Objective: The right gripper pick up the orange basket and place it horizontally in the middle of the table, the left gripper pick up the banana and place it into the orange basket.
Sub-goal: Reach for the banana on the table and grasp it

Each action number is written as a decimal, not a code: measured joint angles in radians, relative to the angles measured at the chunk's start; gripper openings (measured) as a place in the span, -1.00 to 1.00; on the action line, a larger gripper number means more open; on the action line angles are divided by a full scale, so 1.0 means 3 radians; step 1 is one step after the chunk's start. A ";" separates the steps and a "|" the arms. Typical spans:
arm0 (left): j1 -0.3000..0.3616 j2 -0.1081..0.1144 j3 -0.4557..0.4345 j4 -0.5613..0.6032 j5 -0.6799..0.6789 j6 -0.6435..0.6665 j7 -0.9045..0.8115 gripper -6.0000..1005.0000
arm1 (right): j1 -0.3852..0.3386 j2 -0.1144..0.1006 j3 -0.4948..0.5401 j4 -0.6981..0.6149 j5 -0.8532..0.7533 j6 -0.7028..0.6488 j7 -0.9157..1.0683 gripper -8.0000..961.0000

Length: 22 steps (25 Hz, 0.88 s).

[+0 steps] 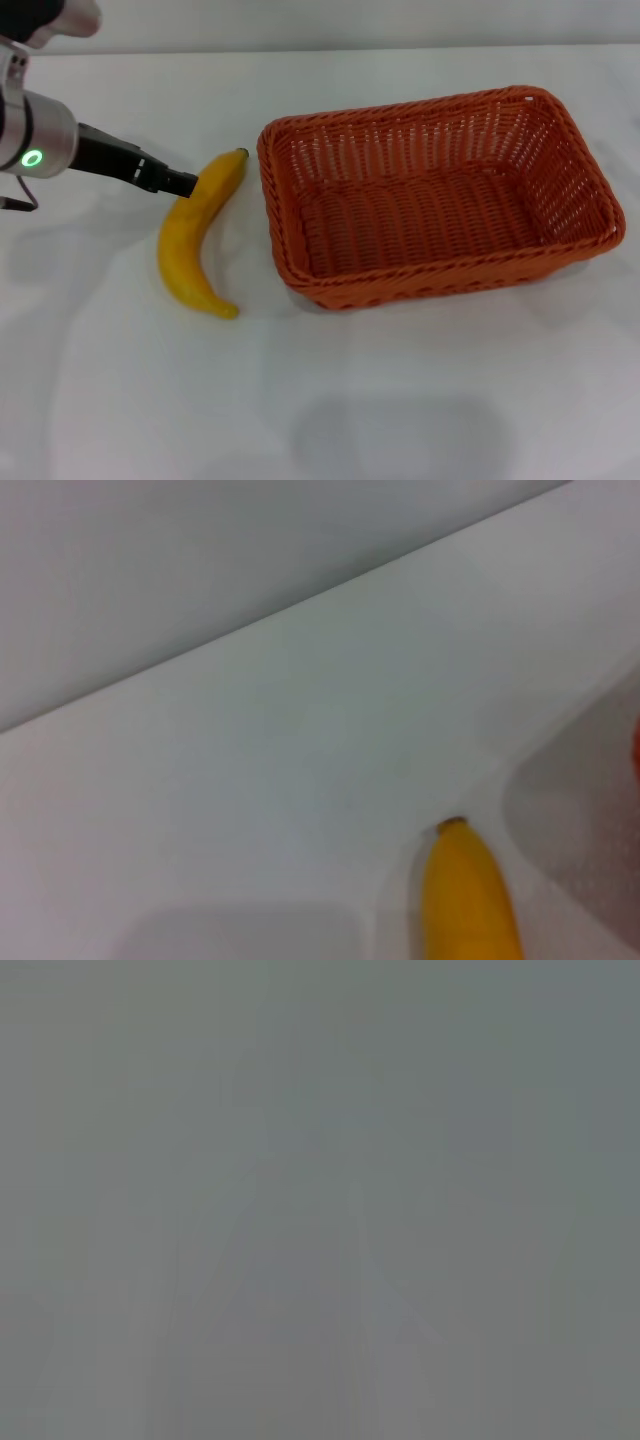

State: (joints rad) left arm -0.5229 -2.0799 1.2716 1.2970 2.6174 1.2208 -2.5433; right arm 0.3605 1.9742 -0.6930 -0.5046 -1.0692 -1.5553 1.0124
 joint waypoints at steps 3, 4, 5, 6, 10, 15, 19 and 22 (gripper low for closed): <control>-0.0032 -0.0001 0.0055 -0.0024 -0.0006 -0.0011 -0.0011 0.70 | 0.0001 0.0000 -0.0007 0.0000 0.0000 0.0000 0.0000 0.48; -0.0032 -0.0001 0.0055 -0.0024 -0.0006 -0.0011 -0.0011 0.70 | 0.0002 0.0000 -0.0008 0.0000 0.0000 0.0000 0.0000 0.48; -0.0036 -0.0002 0.0072 -0.0026 -0.0007 -0.0012 -0.0018 0.70 | 0.0003 0.0000 -0.0011 0.0000 0.0000 0.0001 0.0000 0.48; -0.0036 -0.0002 0.0072 -0.0026 -0.0007 -0.0012 -0.0018 0.70 | 0.0005 0.0000 -0.0014 0.0000 0.0000 0.0001 0.0000 0.48; -0.0036 -0.0006 0.0119 -0.0028 -0.0043 -0.0014 -0.0045 0.70 | 0.0005 0.0000 -0.0016 0.0000 0.0000 0.0003 0.0000 0.48; -0.0002 -0.0005 0.0135 -0.0032 -0.0061 -0.0007 -0.0048 0.70 | 0.0005 0.0000 -0.0017 0.0000 0.0000 0.0005 0.0000 0.48; 0.0032 -0.0005 0.0189 -0.0053 -0.0092 -0.0004 -0.0071 0.70 | 0.0005 0.0000 -0.0017 0.0000 0.0000 0.0005 0.0000 0.48; 0.0039 -0.0005 0.0196 -0.0087 -0.0094 -0.0007 -0.0077 0.70 | 0.0001 0.0000 -0.0017 0.0008 0.0000 0.0005 0.0000 0.48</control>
State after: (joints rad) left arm -0.5113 -2.0815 1.3305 1.2708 2.5892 1.2188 -2.5662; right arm 0.3609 1.9741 -0.6980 -0.5023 -1.0692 -1.5538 1.0124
